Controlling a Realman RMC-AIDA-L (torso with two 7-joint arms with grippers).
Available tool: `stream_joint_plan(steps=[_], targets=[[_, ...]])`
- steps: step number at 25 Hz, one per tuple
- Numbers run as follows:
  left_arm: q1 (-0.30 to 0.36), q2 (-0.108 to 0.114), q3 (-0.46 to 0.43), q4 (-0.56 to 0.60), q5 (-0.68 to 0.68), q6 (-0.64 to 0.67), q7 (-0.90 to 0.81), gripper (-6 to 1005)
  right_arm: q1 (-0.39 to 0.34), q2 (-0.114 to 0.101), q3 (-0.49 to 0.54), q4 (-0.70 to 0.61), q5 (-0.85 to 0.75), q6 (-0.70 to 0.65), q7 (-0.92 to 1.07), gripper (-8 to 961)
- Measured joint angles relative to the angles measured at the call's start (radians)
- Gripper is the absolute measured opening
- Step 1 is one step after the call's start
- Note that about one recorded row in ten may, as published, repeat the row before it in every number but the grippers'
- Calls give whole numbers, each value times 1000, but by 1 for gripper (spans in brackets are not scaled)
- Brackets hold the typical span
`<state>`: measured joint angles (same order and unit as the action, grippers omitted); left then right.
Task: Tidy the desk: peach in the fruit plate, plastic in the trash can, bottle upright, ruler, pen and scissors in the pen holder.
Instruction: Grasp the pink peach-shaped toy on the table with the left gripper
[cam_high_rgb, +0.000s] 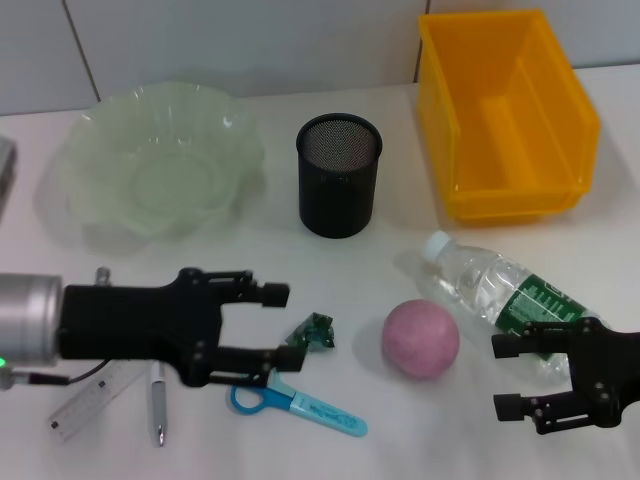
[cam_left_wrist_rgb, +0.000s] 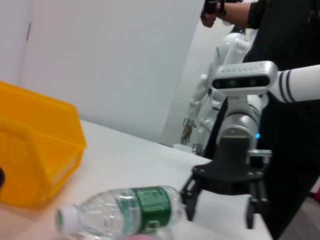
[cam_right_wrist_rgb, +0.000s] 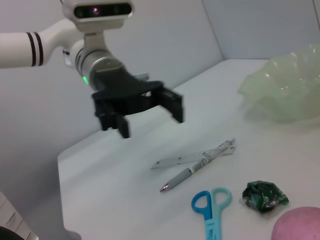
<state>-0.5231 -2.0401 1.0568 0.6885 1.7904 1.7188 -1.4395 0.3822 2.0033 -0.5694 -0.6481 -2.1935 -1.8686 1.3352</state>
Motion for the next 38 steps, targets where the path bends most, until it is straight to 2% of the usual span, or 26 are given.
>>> stream_joint_plan(steps=[2, 6, 15, 29, 38], targets=[[-21, -17, 15, 11, 7, -49, 13, 767, 0, 1, -2, 1, 0, 5, 0, 810], [-57, -30, 66, 12, 10, -122, 46, 765, 0, 4, -4, 1, 0, 12, 3, 809], [-108, -38, 221, 14, -13, -296, 69, 760, 0, 7, 1, 12, -3, 21, 23, 806], [-160, -40, 576, 26, -147, -547, 67, 752, 15, 9, -6, 48, -5, 62, 47, 801], [-172, -40, 701, 41, -191, -664, 41, 748, 31, 19, -6, 53, -5, 64, 49, 798]])
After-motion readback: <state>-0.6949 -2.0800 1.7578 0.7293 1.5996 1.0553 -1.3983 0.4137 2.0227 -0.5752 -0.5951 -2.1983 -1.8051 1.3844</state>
